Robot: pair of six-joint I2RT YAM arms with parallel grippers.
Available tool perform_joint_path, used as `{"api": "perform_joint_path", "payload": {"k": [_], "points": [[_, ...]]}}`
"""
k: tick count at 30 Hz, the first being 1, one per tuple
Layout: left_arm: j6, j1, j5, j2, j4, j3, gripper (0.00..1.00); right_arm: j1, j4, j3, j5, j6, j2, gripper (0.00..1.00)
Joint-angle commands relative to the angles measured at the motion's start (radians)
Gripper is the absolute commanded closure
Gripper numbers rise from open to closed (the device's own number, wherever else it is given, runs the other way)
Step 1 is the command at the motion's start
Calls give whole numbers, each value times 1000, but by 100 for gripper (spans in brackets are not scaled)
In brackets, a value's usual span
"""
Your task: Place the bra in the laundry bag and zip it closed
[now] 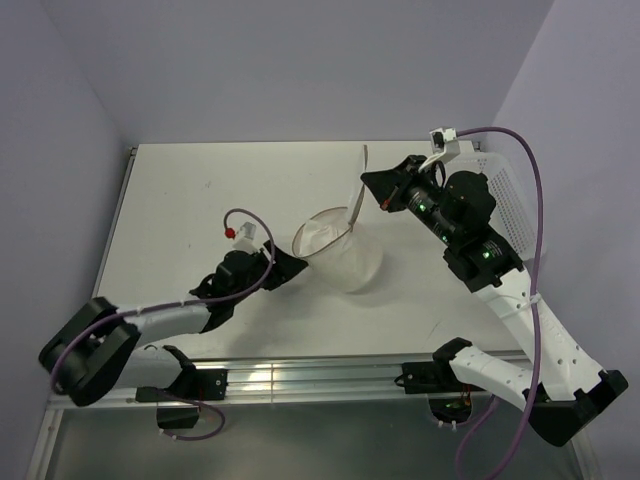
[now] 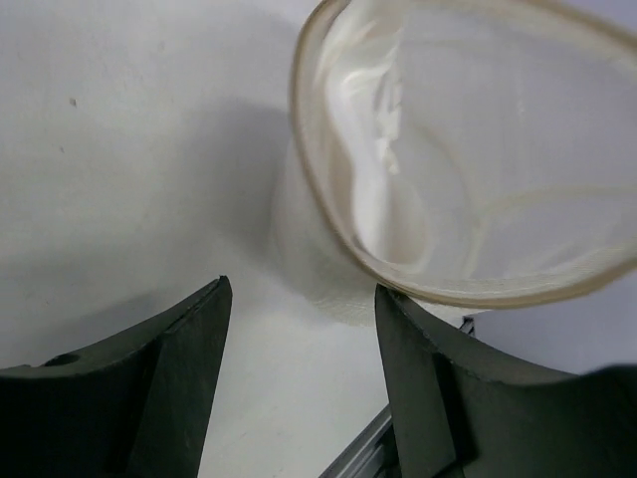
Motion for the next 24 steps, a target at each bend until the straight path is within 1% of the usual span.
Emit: {"api": "perform_joint_path", "payload": {"k": [1,2,3,4,7,9,10,11,14,19,24], "points": [[-1,49,-119,-148,-120,-18,34,-4,65,-3,-28,15,0,100],[8,69,-115,-195,-137,-15,31,-4,71,-7,-34,15,-2,100],[11,90,-109,-214,-205,-8,31,-4,73,-15,-34,17,-2,100],[17,137,-92,-234,-221,-6,31,-6,74,-16,-34,17,-4,100],[21,208,-52,-298,-255,-24,29,-4,77,-29,-32,18,-7,100],[13,227,-27,-321,-243,-38,26,-6,77,-33,-35,20,-7,100],[10,233,3,-315,-205,-38,25,-4,79,-33,-38,18,-5,100],[10,233,58,-285,-187,-23,25,-4,82,-33,-40,21,-4,100],[17,233,132,-204,-148,29,28,-4,85,-35,-44,24,-2,100],[5,231,164,-107,-83,80,34,-6,83,-41,-46,24,-11,100],[5,233,207,13,53,112,39,-4,83,-50,-45,24,-19,100]]}}
